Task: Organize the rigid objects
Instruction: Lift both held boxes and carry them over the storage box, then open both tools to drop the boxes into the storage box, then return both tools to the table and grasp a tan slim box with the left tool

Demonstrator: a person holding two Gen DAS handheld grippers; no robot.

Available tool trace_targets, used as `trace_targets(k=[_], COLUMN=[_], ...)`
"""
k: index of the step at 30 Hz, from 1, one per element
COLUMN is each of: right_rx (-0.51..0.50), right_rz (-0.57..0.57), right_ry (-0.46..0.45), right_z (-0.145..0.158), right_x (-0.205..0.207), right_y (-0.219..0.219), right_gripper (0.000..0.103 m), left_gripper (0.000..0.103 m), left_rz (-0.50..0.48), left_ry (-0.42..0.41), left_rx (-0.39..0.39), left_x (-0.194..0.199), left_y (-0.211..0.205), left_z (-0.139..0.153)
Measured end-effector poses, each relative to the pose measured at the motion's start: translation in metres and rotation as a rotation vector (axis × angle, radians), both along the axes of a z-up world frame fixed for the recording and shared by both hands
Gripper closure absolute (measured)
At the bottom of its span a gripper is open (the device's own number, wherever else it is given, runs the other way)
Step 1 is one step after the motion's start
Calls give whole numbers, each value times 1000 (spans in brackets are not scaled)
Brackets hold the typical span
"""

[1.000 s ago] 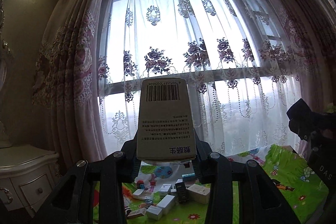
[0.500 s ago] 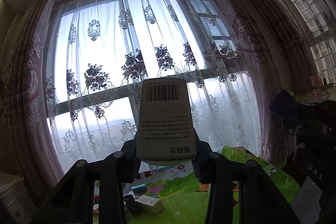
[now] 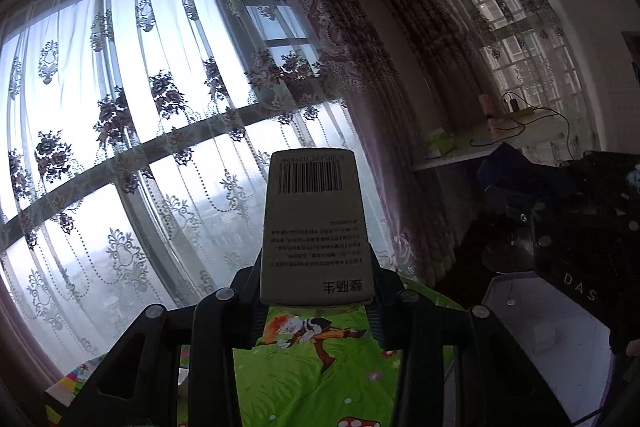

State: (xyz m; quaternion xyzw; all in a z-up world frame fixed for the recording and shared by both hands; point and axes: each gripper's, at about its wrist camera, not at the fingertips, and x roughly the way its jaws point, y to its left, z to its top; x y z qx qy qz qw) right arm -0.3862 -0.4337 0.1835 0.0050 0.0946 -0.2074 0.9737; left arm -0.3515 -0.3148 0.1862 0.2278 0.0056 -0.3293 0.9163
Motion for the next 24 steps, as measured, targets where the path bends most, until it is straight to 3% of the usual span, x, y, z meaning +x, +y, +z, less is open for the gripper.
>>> trace_targets(k=[6, 13, 17, 19, 21, 24], right_rx=[56, 313, 409, 432, 448, 428], right_rz=[-42, -24, -46, -60, -83, -92], right_ry=[223, 529, 662, 711, 729, 726], right_z=[-38, -106, -134, -138, -139, -132], right_x=[-7, -4, -5, -3, -1, 1], right_y=[-30, -67, -81, -85, -90, -92], right_gripper=[72, 72, 72, 65, 33, 27], left_gripper=[62, 62, 61, 49, 40, 34], left_rz=[-189, -295, -371, -370, -371, -346], left_ry=[274, 774, 983, 1086, 1158, 1234], left_rx=[198, 481, 624, 634, 604, 517], left_x=[5, 31, 34, 37, 43, 60], left_y=[-43, -88, -99, -101, -98, -88], left_z=[-40, -117, -162, -178, -186, -184])
